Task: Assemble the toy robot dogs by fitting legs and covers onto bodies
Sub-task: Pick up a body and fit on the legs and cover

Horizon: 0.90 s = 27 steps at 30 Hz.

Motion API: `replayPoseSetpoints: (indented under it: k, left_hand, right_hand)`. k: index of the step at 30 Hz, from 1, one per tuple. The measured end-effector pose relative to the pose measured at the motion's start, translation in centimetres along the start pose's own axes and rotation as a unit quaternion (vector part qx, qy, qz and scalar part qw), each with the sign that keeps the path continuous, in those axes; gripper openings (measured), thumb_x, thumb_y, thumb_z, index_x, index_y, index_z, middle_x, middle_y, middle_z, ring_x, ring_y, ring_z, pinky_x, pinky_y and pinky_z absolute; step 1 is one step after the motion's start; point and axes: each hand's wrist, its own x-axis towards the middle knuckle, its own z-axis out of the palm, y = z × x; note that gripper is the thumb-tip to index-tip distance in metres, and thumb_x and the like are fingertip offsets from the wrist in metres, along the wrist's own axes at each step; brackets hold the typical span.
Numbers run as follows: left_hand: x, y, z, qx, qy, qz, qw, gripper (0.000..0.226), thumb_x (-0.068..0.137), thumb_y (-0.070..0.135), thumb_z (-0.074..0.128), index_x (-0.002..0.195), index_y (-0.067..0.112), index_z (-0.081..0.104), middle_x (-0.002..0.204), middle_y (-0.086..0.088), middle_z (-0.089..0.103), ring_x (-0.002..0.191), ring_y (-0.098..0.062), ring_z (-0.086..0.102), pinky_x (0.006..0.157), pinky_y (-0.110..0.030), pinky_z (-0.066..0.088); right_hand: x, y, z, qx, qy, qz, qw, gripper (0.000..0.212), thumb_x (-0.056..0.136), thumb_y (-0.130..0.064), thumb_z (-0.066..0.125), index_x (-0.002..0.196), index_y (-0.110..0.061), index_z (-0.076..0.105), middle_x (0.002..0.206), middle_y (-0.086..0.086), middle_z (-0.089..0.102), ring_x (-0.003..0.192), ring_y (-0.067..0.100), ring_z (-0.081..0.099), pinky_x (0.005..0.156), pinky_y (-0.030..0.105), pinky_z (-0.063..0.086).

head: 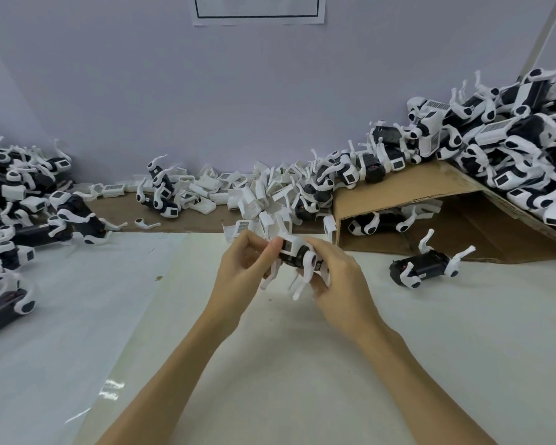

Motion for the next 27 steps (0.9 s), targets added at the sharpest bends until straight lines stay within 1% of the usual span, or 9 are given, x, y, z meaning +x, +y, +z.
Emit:
replayPoseSetpoints:
  k: [2,6,9,12,15,18,22,24,27]
  left_hand:
    - [0.1,0.0,-0.1,-0.007,0.003,-0.003,1.0,0.053,0.084,0.069,0.068,0.087,0.017,0.06,0.089,-0.02,0.069,0.079,-0.017,0.06,0.079,-0.036,0.045]
    - [0.2,-0.5,0.1,0.048,0.0,-0.016,0.999,0.06,0.079,0.077,0.063,0.103,0.022,0.063,0.092,0.014,0.071,0.085,-0.006,0.066,0.074,-0.02,0.048]
    - [0.2,-0.8,0.3,0.047,0.01,-0.05,0.998,0.066,0.07,0.075,0.075,0.112,0.025,0.067,0.101,0.01,0.076,0.088,-0.007,0.072,0.075,-0.023,0.052]
    - [0.4,-0.7,-0.1,-0.039,0.008,-0.084,0.996,0.076,0.07,0.071,0.077,0.123,0.018,0.068,0.108,-0.004,0.076,0.089,-0.015,0.072,0.082,-0.034,0.053]
    - [0.5,-0.8,-0.4,-0.097,0.012,-0.11,0.989,0.078,0.074,0.067,0.078,0.129,0.013,0.064,0.109,-0.007,0.073,0.09,-0.018,0.07,0.087,-0.038,0.051]
    - [0.5,-1.1,-0.2,-0.081,0.005,-0.116,0.99,0.07,0.08,0.069,0.074,0.127,0.017,0.065,0.106,-0.005,0.074,0.092,-0.02,0.071,0.09,-0.039,0.051]
    - [0.7,-1.1,-0.6,-0.038,-0.049,-0.127,0.99,0.078,0.074,0.079,0.072,0.127,0.023,0.068,0.098,0.001,0.075,0.095,-0.021,0.074,0.09,-0.038,0.053]
    - [0.8,-0.9,-1.2,-0.036,-0.069,-0.129,0.989,0.076,0.076,0.076,0.073,0.128,0.02,0.069,0.097,0.003,0.076,0.097,-0.022,0.075,0.09,-0.038,0.052]
    - [0.9,-0.8,-1.9,-0.044,-0.039,-0.124,0.991,0.077,0.077,0.075,0.072,0.123,0.014,0.071,0.099,-0.004,0.077,0.095,-0.022,0.074,0.091,-0.037,0.051]
  right_hand:
    - [0.0,0.2,0.2,-0.002,-0.006,-0.005,1.0,0.06,0.089,-0.001,0.077,0.139,-0.029,0.06,0.123,-0.01,0.067,0.113,0.017,0.06,0.098,0.044,0.052]
    - [0.0,0.1,0.1,-0.039,0.009,-0.034,0.999,0.055,0.091,-0.022,0.08,0.143,-0.027,0.06,0.119,-0.009,0.057,0.114,0.016,0.05,0.099,0.034,0.05]
    - [-0.2,-0.5,0.1,-0.033,0.004,-0.039,0.999,0.059,0.089,-0.049,0.075,0.143,-0.03,0.062,0.111,-0.013,0.052,0.11,0.011,0.049,0.094,0.017,0.045]
    - [0.0,-0.8,-0.4,0.11,-0.054,0.051,0.991,0.06,0.092,-0.057,0.071,0.146,-0.034,0.056,0.125,-0.015,0.056,0.123,0.001,0.052,0.098,0.007,0.039]
    - [0.0,-0.7,-0.5,0.137,-0.085,0.061,0.985,0.047,0.101,-0.049,0.063,0.144,-0.031,0.057,0.131,-0.015,0.063,0.123,0.0,0.057,0.097,0.013,0.047]
    - [-0.1,-0.7,-0.2,0.09,-0.052,0.03,0.994,0.04,0.107,-0.041,0.054,0.143,-0.024,0.06,0.128,-0.009,0.065,0.117,0.003,0.06,0.097,0.019,0.051]
    - [0.1,-0.1,-0.6,0.071,-0.026,0.018,0.997,0.038,0.108,-0.038,0.053,0.142,-0.025,0.061,0.128,-0.007,0.063,0.111,0.003,0.061,0.095,0.011,0.044]
    - [0.2,0.2,-0.8,0.092,-0.049,0.03,0.994,0.041,0.105,-0.042,0.057,0.144,-0.029,0.06,0.13,-0.011,0.06,0.116,0.002,0.06,0.099,0.015,0.044]
    - [0.2,-0.1,-1.0,0.181,-0.111,0.075,0.974,0.052,0.095,-0.059,0.066,0.144,-0.047,0.055,0.129,-0.015,0.057,0.124,0.0,0.057,0.1,0.026,0.055]
